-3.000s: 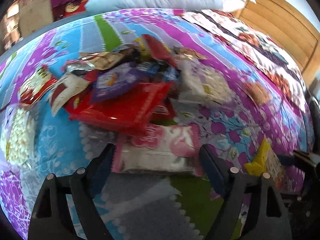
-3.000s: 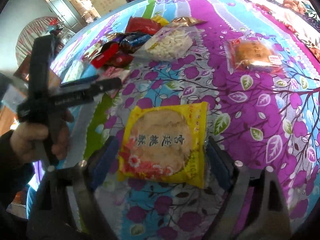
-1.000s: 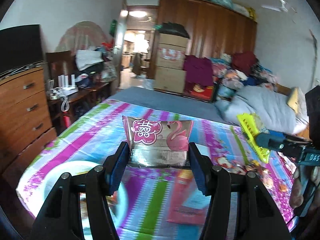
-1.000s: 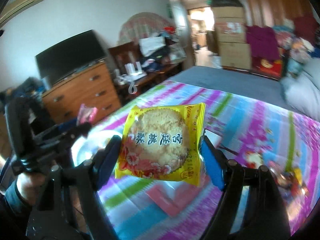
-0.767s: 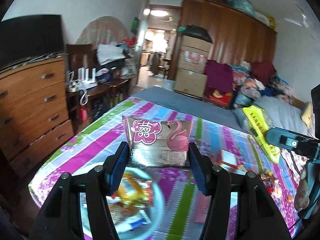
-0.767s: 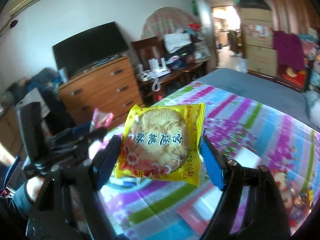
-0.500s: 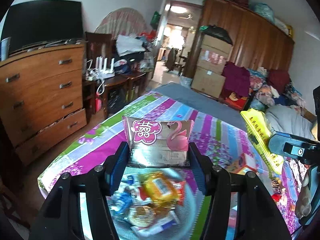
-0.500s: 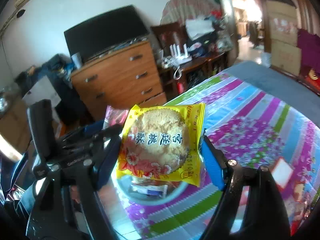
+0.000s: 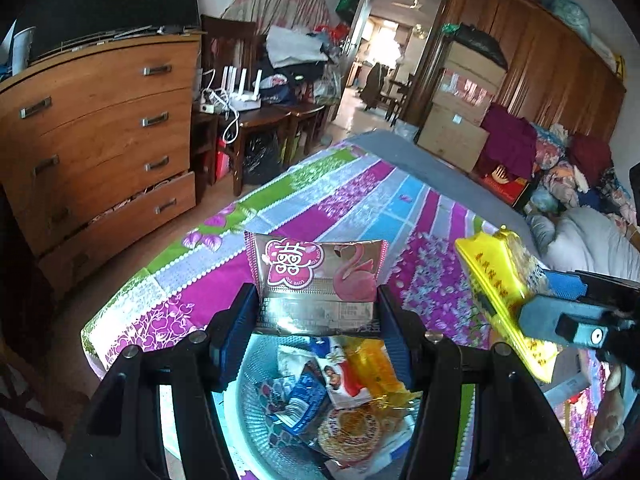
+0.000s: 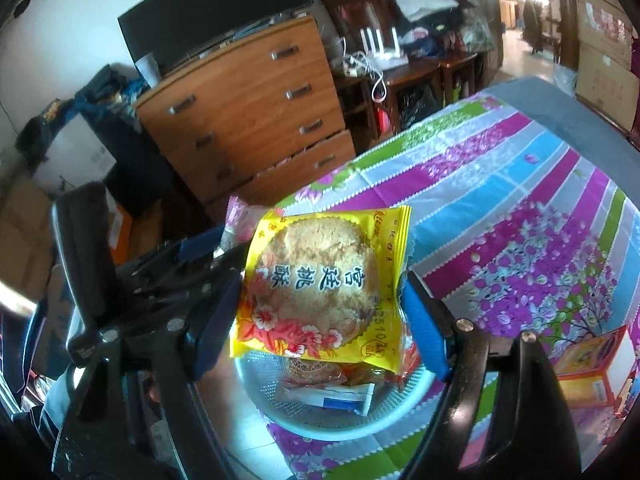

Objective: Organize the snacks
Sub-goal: 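Carry the yellow pastry bag and pink flamingo packet over the white basket, then open both tools to drop the pastry bag and flamingo packet into the basket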

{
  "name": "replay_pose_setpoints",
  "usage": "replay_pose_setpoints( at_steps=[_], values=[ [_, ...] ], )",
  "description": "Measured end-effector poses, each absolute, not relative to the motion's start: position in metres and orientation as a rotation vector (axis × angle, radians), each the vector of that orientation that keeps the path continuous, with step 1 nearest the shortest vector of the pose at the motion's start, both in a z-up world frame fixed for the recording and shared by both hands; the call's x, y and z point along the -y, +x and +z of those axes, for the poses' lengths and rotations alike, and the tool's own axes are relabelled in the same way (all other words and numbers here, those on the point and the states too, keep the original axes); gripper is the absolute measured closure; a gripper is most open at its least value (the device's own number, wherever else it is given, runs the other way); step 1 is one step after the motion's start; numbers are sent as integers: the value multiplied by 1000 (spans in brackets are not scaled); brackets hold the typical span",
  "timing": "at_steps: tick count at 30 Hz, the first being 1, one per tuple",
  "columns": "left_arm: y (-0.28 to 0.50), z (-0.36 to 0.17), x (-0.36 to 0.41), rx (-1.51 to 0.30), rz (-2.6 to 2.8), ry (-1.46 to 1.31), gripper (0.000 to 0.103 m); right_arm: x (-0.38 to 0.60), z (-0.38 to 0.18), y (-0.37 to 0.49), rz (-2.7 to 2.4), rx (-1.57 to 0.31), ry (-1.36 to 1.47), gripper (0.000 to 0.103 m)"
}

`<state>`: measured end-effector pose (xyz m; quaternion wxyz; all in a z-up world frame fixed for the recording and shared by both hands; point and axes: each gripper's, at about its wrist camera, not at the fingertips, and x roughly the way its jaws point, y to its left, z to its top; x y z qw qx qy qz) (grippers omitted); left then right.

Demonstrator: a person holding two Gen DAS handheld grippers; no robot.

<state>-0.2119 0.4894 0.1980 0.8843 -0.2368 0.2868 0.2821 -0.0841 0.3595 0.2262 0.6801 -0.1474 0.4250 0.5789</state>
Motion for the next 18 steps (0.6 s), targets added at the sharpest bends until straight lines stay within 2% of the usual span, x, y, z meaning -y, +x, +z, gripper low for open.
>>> replay_pose_setpoints(
  at_steps=[13,18],
  values=[
    [-204,163,-503,-677,596,-521,41,-374,205,-88,1289,-1012,-352,24],
    [-199,159,-503,-693,593,-524,36,-377,200,-88,1289,-1025,-363,22]
  ],
)
